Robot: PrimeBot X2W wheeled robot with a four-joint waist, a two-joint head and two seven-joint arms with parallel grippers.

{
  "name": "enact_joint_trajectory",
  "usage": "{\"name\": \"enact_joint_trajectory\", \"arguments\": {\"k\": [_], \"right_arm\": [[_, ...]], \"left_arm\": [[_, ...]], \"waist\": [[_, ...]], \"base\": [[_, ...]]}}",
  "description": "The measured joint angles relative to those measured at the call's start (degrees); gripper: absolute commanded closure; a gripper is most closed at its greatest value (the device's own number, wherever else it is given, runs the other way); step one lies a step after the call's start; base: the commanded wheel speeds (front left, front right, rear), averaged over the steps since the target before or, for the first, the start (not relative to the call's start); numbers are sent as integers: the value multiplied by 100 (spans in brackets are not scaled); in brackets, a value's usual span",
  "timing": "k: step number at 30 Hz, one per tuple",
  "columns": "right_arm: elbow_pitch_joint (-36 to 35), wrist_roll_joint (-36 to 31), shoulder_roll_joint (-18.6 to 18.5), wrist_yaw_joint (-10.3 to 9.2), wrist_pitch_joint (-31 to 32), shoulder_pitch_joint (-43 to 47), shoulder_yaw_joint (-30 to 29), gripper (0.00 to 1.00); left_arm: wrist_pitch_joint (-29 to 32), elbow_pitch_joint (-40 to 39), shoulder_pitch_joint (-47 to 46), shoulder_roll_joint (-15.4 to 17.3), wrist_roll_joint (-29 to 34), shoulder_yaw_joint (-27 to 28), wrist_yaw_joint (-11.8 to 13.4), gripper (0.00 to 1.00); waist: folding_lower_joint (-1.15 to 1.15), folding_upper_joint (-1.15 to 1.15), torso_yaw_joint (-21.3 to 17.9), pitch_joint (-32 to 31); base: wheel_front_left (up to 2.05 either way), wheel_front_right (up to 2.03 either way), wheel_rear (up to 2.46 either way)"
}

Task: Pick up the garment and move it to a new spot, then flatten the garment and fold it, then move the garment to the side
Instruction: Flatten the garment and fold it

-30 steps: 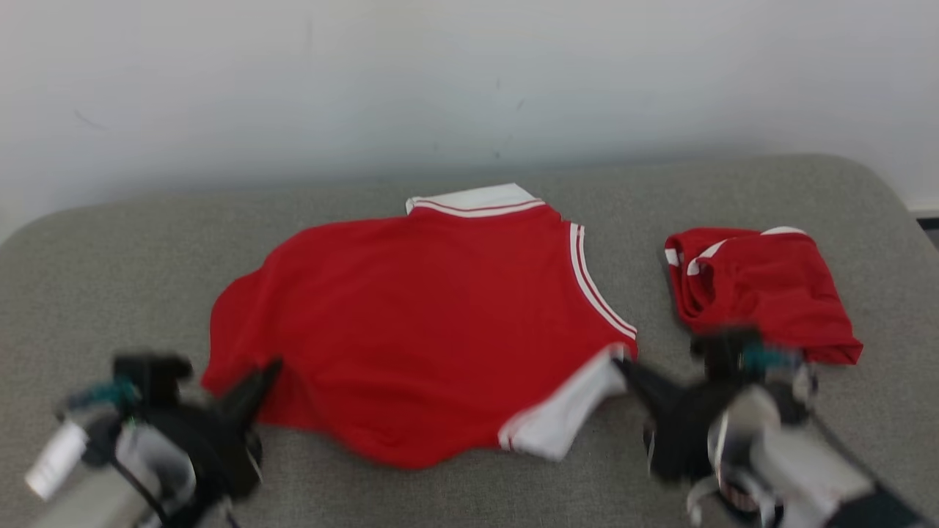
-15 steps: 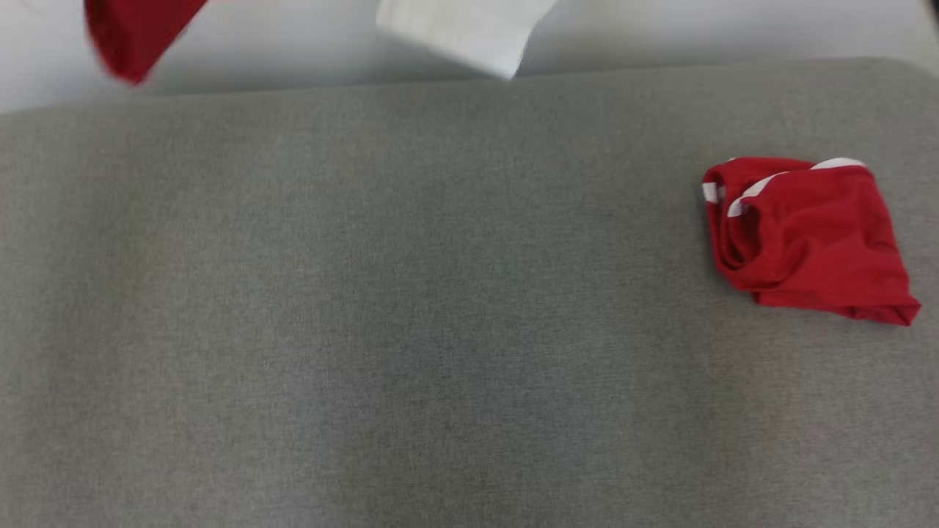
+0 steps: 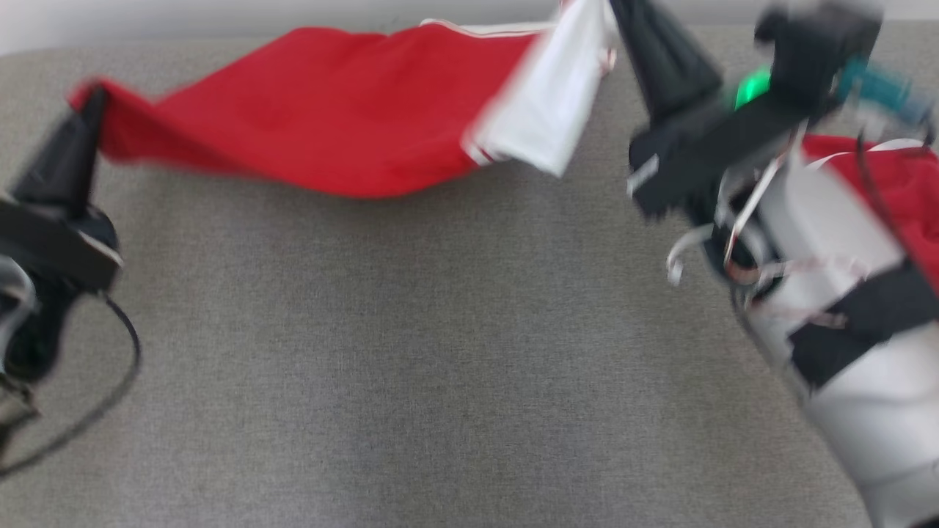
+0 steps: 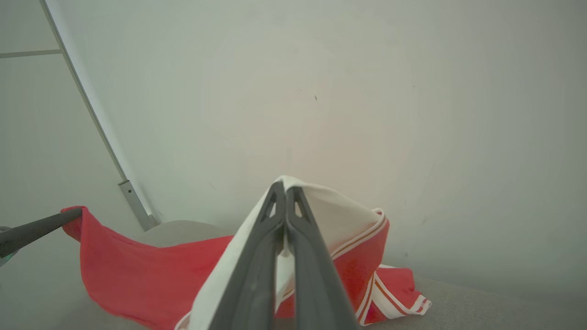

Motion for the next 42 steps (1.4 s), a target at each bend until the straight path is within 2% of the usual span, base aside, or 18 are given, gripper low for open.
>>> {"name": "enact_joint_trajectory", "arguments": {"k": [7, 11, 14, 21, 23, 26, 37, 42], "right_arm": [[191, 65, -175, 1, -286, 1255, 107, 100], [305, 65, -218, 0, -335, 1805, 191, 100], [344, 93, -215, 0, -364, 2395, 271, 100], [343, 353, -269, -2, -379, 3392, 283, 100], [330, 448, -321, -16, -388, 3682, 213, 100], [265, 600, -444, -105, -435, 4121, 87, 100], [-346, 1049, -777, -213, -416, 5287, -214, 100], [-327, 950, -950, -334, -120, 5536, -37, 100]], "left_arm": [[-68, 211, 774, -89, -24, -355, 0, 100], [-75, 358, 1089, -279, -19, -500, 0, 100], [-91, 521, 1494, -330, 175, -713, -1, 100], [-116, 832, 2154, -379, 236, -797, 4, 100], [-123, 837, 2360, -504, 264, -833, 16, 100], [-123, 858, 2665, -621, 264, -886, 121, 100], [-123, 717, 3445, -606, 294, -788, 417, 100], [-123, 705, 3540, -620, 560, -966, 533, 100]], "waist": [[-1, -1, -89, -310], [-1, -2, -106, -497], [-1, -1, -109, -661], [-2, -2, -121, -1064], [-2, -2, -123, -1212], [-2, -2, -121, -1444], [-2, -2, -100, -2131], [-1, -2, -119, -2203]], "base": [[0, 0, 0], [0, 0, 0], [0, 0, 0], [0, 0, 0], [0, 0, 0], [0, 0, 0], [0, 0, 0], [0, 0, 0]]}}
